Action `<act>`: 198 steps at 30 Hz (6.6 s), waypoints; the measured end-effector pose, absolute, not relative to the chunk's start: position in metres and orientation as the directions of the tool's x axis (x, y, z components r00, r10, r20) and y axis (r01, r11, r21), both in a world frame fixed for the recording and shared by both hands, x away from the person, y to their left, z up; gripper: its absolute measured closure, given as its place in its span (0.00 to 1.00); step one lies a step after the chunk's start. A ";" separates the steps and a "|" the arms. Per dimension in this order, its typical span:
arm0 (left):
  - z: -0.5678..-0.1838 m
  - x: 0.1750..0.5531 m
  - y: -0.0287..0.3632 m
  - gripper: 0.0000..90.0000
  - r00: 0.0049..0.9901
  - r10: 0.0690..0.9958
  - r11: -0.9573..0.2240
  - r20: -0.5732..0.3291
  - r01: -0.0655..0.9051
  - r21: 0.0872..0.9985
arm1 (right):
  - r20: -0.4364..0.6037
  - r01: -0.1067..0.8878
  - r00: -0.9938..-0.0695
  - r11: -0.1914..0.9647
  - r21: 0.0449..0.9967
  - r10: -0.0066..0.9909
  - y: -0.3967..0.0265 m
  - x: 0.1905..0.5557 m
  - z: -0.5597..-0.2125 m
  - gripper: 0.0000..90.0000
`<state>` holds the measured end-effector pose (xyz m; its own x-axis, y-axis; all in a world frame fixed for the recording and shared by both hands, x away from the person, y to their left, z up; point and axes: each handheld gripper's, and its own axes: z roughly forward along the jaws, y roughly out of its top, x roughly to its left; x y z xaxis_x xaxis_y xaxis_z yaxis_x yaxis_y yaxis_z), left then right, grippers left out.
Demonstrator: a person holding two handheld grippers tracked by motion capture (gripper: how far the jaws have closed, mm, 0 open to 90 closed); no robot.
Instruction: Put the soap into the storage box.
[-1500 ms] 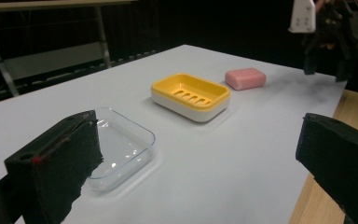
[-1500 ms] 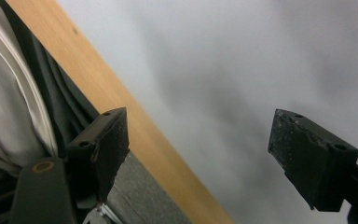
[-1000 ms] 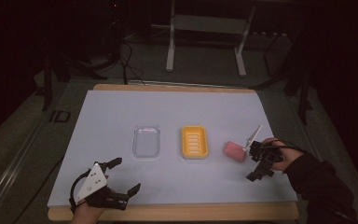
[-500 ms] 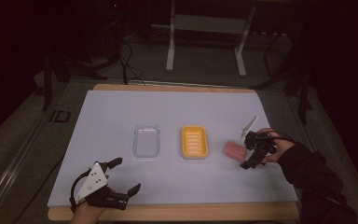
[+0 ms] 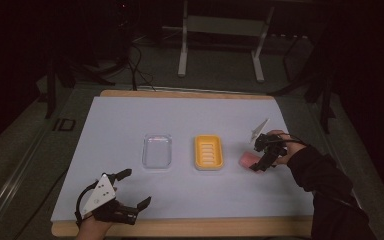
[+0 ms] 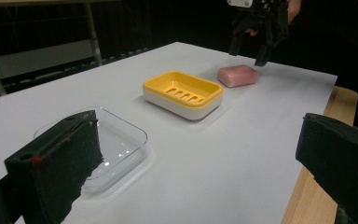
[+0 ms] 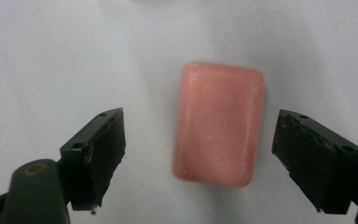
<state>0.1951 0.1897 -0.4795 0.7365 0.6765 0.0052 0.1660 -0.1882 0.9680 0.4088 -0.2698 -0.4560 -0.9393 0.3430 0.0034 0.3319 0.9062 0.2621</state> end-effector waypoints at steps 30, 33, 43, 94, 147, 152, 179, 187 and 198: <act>-0.481 0.196 0.189 0.00 0.737 0.675 -0.209 0.015 0.172 0.963 | -0.001 0.315 -0.948 0.936 0.158 0.319 -0.262 0.425 -0.500 0.39; -0.481 0.195 0.188 0.00 0.738 0.675 -0.209 0.015 0.172 0.963 | -0.017 0.308 -0.949 0.940 0.148 0.314 -0.260 0.423 -0.500 0.40; -0.481 0.197 0.189 0.00 0.734 0.679 -0.204 0.010 0.176 0.963 | -0.035 0.496 -0.863 0.859 0.127 0.503 -0.257 0.425 -0.492 0.42; -0.479 0.208 0.174 0.00 0.749 0.662 -0.210 0.033 0.143 0.967 | -0.079 0.947 -0.266 0.276 0.163 0.961 -0.236 0.439 -0.430 0.42; -0.478 0.207 0.173 0.00 0.756 0.653 -0.222 0.048 0.131 0.966 | 0.047 0.936 -0.301 0.286 0.203 0.953 -0.115 0.444 -0.398 0.42; -0.478 0.207 0.173 0.00 0.756 0.653 -0.222 0.048 0.130 0.966 | 0.044 0.945 -0.263 0.249 0.214 0.964 -0.111 0.443 -0.413 0.42; -0.478 0.206 0.171 0.00 0.763 0.644 -0.235 0.061 0.122 0.964 | 0.090 0.975 -0.149 0.131 0.180 0.985 -0.097 0.436 -0.476 0.41; -0.478 0.206 0.170 0.00 0.767 0.638 -0.240 0.063 0.121 0.963 | 0.087 0.978 -0.142 0.127 0.163 0.986 -0.098 0.437 -0.482 0.41; -0.478 0.206 0.170 0.00 0.768 0.636 -0.247 0.067 0.121 0.961 | 0.097 0.980 -0.132 0.114 0.166 0.987 -0.099 0.439 -0.479 0.40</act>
